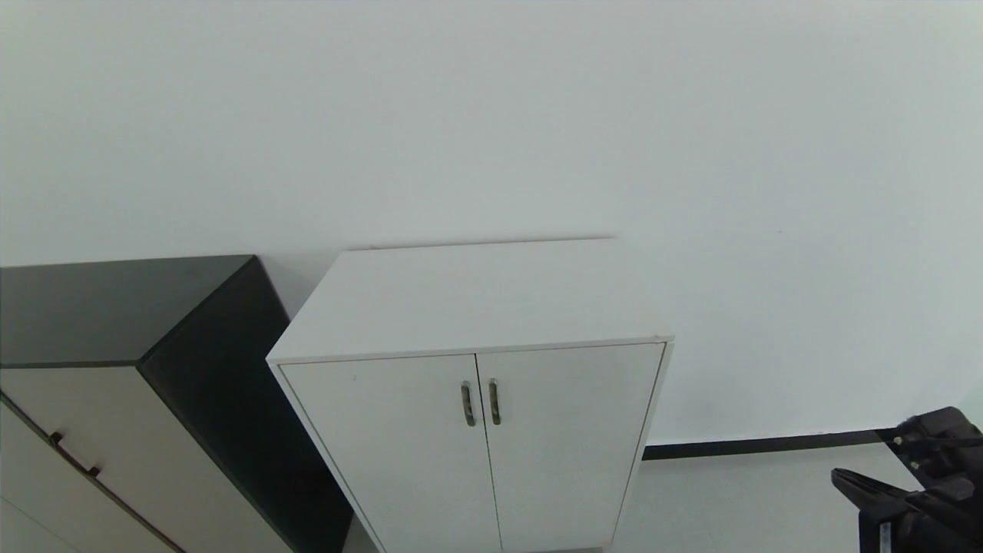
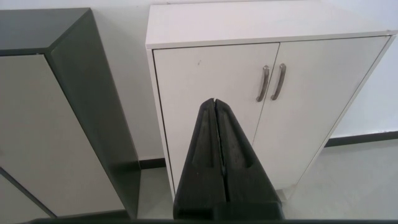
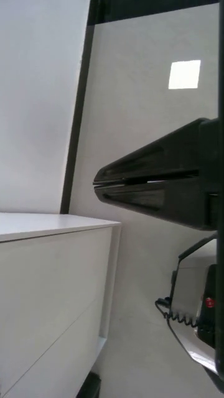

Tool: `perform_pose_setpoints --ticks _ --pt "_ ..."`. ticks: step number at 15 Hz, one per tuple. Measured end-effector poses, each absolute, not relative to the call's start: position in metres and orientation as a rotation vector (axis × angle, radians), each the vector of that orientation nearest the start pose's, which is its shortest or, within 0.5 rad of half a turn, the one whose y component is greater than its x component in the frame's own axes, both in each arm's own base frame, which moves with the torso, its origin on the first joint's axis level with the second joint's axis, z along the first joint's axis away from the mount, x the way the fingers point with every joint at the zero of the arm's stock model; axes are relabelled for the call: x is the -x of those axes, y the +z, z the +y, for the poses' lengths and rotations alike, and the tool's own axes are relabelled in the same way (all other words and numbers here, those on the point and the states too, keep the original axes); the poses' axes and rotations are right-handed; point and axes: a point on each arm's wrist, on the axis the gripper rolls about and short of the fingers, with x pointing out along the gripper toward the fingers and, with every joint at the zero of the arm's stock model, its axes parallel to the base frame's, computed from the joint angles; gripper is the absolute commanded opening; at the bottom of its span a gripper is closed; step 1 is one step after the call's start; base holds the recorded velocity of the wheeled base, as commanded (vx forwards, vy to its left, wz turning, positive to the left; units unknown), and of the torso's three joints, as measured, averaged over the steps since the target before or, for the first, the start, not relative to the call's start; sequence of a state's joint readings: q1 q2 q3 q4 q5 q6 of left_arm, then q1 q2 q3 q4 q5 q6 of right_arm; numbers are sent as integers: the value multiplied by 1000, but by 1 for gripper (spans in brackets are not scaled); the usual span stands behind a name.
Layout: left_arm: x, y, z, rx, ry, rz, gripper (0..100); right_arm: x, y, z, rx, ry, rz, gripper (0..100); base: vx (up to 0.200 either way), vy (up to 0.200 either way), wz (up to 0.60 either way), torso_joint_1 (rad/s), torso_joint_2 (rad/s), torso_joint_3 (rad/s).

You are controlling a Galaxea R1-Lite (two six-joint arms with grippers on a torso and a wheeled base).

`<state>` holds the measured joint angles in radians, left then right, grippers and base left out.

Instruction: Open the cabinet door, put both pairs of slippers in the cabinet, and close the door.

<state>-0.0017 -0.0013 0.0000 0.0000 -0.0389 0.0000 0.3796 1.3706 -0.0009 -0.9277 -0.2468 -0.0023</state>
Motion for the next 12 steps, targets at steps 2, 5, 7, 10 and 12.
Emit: perform_pose_setpoints --ticks 2,5,7,10,12 --pt "23 75 -1 0 -40 -1 0 -119 94 41 147 126 462 0 0 0 0 0 0 0" --pt "23 75 -1 0 -40 -1 0 -92 96 30 146 132 494 0 0 0 0 0 0 0" --pt "23 75 -1 0 -40 -1 0 -73 96 23 125 145 487 0 0 0 0 0 0 0" --pt "23 75 -1 0 -40 -1 0 -43 91 12 102 166 468 0 0 0 0 0 0 0" --pt "23 75 -1 0 -40 -1 0 -28 86 6 92 174 450 0 0 0 0 0 0 0"
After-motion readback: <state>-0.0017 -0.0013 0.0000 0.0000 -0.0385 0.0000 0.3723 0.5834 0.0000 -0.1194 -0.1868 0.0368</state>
